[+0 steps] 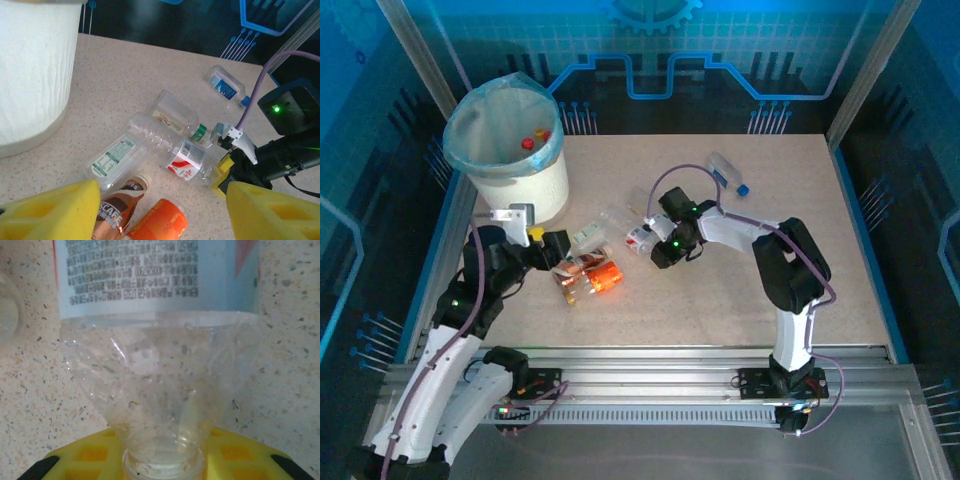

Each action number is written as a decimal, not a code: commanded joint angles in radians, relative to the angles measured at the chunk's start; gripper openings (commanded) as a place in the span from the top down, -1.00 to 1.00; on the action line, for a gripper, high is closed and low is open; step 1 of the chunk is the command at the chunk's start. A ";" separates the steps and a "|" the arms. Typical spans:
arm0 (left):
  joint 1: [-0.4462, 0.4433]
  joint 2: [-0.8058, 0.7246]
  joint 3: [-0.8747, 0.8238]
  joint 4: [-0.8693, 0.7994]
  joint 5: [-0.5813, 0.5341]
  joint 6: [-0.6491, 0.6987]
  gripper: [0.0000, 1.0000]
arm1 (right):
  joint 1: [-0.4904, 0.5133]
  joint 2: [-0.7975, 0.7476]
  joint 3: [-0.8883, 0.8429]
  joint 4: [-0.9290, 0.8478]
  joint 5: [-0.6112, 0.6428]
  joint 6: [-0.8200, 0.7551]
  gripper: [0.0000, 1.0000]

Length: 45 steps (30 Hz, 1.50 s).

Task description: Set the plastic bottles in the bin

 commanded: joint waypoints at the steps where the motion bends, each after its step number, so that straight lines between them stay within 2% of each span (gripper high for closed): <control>1: -0.008 -0.002 0.051 0.003 -0.003 -0.026 -0.39 | -0.016 -0.098 -0.025 -0.016 -0.030 0.019 0.45; 9: -0.008 0.055 0.109 0.034 0.083 -0.122 -0.41 | -0.020 -0.279 -0.109 0.002 -0.007 0.046 0.47; 10: -0.008 0.066 0.115 0.044 0.099 -0.147 -0.50 | -0.019 -0.309 -0.119 0.007 -0.012 0.048 0.47; 11: -0.008 0.081 0.121 0.052 0.116 -0.172 -0.60 | -0.018 -0.341 -0.129 0.015 -0.024 0.048 0.47; 14: -0.008 0.129 0.144 0.071 0.167 -0.242 -0.69 | -0.015 -0.437 -0.158 0.055 -0.059 0.055 0.48; 22: -0.008 0.235 0.159 0.204 0.307 -0.413 -0.76 | 0.009 -0.632 -0.236 0.221 -0.221 0.069 0.43; 26: -0.008 0.235 0.115 0.365 0.362 -0.479 -0.78 | 0.030 -0.658 -0.225 0.226 -0.274 0.074 0.42; 29: -0.008 0.237 0.107 0.407 0.376 -0.495 -0.78 | 0.051 -0.668 -0.215 0.224 -0.289 0.068 0.42; 34: -0.008 0.237 0.100 0.434 0.387 -0.500 -0.78 | 0.089 -0.658 -0.189 0.193 -0.304 0.038 0.42; 40: -0.009 0.233 0.096 0.397 0.350 -0.474 -0.76 | 0.133 -0.655 -0.177 0.205 -0.325 0.029 0.41; 45: -0.009 0.218 0.088 0.383 0.320 -0.462 -0.63 | 0.179 -0.623 -0.124 0.135 -0.309 -0.012 0.41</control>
